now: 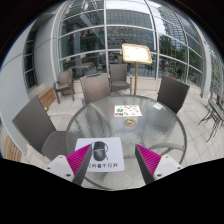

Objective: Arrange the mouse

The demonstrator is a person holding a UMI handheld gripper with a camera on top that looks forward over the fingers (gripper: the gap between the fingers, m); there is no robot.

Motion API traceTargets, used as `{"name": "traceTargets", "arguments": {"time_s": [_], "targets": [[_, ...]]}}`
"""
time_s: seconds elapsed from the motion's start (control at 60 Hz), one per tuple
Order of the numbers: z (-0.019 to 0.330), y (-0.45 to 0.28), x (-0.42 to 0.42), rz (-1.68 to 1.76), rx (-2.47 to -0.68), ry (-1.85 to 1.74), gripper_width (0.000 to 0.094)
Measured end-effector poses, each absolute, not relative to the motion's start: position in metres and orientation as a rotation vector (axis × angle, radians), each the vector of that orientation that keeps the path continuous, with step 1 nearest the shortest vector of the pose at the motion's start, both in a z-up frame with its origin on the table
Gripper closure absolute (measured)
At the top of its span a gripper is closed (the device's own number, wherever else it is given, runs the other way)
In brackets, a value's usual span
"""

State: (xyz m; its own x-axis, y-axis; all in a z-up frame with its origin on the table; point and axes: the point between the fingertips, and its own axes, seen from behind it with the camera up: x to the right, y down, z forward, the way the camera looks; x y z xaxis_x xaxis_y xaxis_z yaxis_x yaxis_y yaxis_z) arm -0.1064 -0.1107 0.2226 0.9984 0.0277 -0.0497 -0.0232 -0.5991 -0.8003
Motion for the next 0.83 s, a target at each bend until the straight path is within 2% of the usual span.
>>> {"name": "traceTargets", "arguments": {"time_s": [0.1,0.417,0.833], "targets": [[0.224,-0.138,-0.084,0.042,-2.202,-0.006,0.0081],[0.198,-0.203,-0.05,0.051,-2.236,-0.001,0.0081],[0.207,-0.21,-0.041,0.069,-2.212,0.012,0.0078]]}}
